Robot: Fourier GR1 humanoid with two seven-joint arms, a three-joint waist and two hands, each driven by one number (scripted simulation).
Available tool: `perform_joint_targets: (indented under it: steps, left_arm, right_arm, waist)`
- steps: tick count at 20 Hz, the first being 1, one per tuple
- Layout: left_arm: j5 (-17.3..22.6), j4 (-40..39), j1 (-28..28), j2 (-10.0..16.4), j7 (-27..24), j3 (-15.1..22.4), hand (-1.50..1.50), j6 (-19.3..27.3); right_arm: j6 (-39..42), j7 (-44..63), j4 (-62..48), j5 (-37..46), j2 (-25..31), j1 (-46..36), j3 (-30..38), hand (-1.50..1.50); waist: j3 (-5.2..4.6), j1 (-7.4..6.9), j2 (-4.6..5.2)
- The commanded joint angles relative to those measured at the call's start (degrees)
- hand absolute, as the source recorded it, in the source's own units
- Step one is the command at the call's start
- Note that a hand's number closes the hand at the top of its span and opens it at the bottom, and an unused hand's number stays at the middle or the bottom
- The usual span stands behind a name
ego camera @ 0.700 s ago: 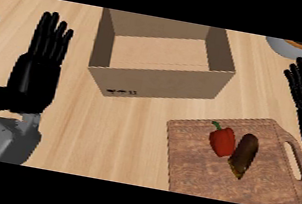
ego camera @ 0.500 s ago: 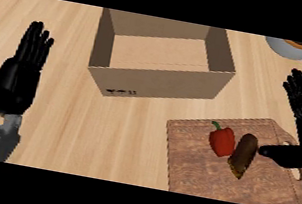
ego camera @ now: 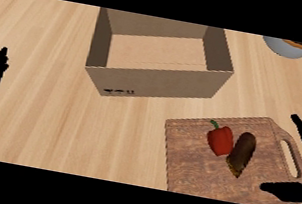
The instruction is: Pick the sweet potato from the cutting board and place it in the cardboard box
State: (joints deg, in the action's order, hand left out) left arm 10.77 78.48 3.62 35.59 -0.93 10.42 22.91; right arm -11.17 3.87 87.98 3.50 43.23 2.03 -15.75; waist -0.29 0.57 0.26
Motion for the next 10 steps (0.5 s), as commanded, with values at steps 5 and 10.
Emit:
perform_joint_targets:
  steps: [5, 10]
  left_arm:
    - [-2.7, -1.4, 0.1, 1.8, 4.0, -2.3, 0.00, -3.1]
    - [-3.5, -2.8, 1.1, 0.0, 2.4, -0.9, 0.00, -3.2]
  right_arm:
    - [1.1, -1.4, 12.9, 4.5, 3.2, 10.4, 1.4, -1.50]
    - [12.1, 10.7, 11.2, 9.7, 14.9, 2.7, 0.0, -1.50]
  waist:
    - [0.26, 0.05, -0.44]
    - [0.13, -1.44, -0.27]
